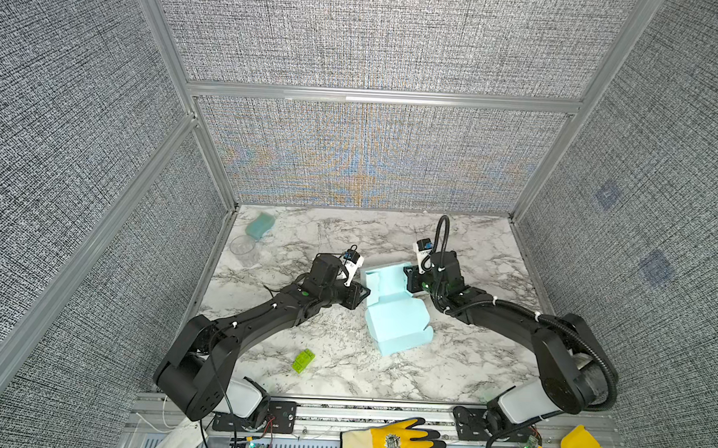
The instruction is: Fold the paper box
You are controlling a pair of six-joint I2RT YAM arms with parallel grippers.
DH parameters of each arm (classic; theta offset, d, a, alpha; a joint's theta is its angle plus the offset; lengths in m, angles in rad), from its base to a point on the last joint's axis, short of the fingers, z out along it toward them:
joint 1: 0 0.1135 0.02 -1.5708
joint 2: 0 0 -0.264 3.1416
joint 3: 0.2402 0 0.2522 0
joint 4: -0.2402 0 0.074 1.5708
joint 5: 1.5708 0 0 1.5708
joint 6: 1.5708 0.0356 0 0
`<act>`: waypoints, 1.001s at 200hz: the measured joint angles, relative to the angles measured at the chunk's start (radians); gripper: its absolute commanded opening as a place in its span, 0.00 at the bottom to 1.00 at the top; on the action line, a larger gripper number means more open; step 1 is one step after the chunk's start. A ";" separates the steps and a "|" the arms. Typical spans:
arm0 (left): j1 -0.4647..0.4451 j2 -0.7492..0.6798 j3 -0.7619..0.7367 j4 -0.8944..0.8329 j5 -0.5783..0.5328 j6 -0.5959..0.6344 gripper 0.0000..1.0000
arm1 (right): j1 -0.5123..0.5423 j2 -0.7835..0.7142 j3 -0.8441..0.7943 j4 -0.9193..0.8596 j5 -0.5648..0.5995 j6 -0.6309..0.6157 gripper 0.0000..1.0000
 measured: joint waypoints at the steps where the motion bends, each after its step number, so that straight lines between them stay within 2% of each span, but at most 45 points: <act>1: 0.000 0.001 0.001 -0.001 -0.002 0.000 0.27 | 0.000 0.000 0.000 0.000 0.001 0.000 0.00; 101: -0.043 -0.005 0.055 -0.138 -0.323 -0.019 0.00 | 0.094 -0.020 0.020 -0.009 0.154 -0.023 0.00; 134: -0.055 -0.020 0.055 -0.151 -0.387 -0.035 0.00 | 0.114 -0.020 0.028 -0.008 0.172 -0.023 0.00; 178: -0.063 -0.033 0.055 -0.161 -0.427 -0.061 0.17 | 0.130 -0.019 0.030 -0.007 0.185 -0.021 0.00; 200: -0.066 -0.040 0.055 -0.148 -0.436 -0.072 0.18 | 0.134 -0.019 0.030 -0.007 0.185 -0.021 0.00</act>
